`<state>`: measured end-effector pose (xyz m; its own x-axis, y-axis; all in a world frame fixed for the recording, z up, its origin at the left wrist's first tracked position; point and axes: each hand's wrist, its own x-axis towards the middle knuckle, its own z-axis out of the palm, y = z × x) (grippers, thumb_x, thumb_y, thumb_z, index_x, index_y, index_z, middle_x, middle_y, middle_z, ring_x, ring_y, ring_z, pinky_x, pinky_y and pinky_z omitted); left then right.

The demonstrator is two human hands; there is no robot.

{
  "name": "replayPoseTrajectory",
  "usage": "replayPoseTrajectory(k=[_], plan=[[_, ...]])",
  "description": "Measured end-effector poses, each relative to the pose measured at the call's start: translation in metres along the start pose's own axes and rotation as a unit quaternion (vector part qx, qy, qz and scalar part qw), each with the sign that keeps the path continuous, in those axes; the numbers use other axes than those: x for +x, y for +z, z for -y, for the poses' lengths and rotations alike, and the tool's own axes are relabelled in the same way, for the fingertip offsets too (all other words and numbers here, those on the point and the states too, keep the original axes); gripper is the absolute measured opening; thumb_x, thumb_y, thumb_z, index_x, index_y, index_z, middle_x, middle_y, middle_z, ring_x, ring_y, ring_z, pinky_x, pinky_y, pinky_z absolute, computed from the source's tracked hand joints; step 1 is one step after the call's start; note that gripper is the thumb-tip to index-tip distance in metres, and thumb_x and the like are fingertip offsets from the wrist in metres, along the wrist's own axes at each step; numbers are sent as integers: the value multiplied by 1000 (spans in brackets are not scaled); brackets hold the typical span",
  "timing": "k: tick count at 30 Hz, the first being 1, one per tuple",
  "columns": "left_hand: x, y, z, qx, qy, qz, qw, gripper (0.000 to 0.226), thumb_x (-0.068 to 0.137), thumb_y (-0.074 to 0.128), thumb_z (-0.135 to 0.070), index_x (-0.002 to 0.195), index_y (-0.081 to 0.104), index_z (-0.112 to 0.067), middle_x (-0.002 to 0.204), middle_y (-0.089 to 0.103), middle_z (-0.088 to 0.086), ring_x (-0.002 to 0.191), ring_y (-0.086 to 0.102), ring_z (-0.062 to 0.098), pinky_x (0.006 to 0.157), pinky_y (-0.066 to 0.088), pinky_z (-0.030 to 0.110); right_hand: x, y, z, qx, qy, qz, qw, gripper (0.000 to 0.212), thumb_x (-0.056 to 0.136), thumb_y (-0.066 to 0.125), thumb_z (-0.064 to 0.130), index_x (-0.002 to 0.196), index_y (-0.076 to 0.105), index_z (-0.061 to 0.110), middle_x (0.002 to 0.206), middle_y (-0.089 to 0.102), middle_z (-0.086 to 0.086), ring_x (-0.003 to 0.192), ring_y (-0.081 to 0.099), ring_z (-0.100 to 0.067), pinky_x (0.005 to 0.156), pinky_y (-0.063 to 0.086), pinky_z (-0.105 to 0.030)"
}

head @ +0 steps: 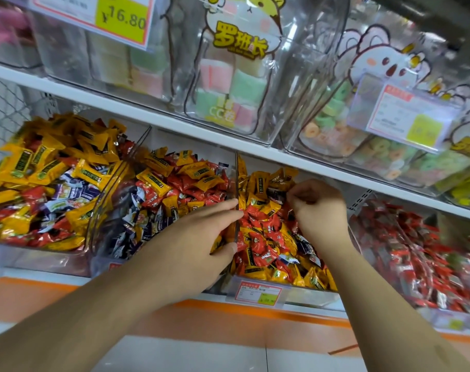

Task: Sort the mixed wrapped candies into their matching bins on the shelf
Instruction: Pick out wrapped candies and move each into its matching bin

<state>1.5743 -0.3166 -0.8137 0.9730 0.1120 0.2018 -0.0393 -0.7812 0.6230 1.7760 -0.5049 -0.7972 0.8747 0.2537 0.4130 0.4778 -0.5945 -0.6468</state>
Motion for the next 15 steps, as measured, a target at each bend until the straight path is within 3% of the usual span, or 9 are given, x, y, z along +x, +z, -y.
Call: replayPoseTrajectory(k=[4,7,10,13,15], plan=[[-3,-6,-6,-9,-8,-3,1000,54,104,51,-45,155,35,-47,162,13,-38,149,16,-12,116,15,14,-9,-9,2,-13,-21,14,1000,18,86,73,6,88,74,24,84,73,12,83,69,-6,77,58,-33],[-7,-9,-9,-14,-11,3,1000,52,105,51,-44,154,37,-46,161,15,-39,147,19,-12,113,17,13,-11,-7,8,-45,-18,44,998,24,92,69,10,108,73,27,97,74,11,91,69,-13,83,57,-33],[-12,-11,-10,-13,-11,4,1000,52,104,51,-44,154,36,-48,160,14,-41,147,20,-13,113,18,14,-13,2,20,-75,2,126,989,32,98,68,25,129,67,33,109,72,5,77,69,-14,69,53,-26],[-14,-12,-8,-13,-12,3,1000,52,104,52,-44,153,37,-49,160,17,-41,146,22,-12,115,19,14,-17,15,25,-122,-40,137,982,28,96,71,29,124,73,27,121,73,5,91,68,-13,80,46,-20],[-14,-12,-8,-14,-10,1,1000,51,104,53,-43,152,38,-49,159,20,-39,146,23,-11,114,20,14,-19,18,24,-120,-47,109,986,19,94,74,23,113,77,26,120,74,6,81,64,-9,77,45,-20]])
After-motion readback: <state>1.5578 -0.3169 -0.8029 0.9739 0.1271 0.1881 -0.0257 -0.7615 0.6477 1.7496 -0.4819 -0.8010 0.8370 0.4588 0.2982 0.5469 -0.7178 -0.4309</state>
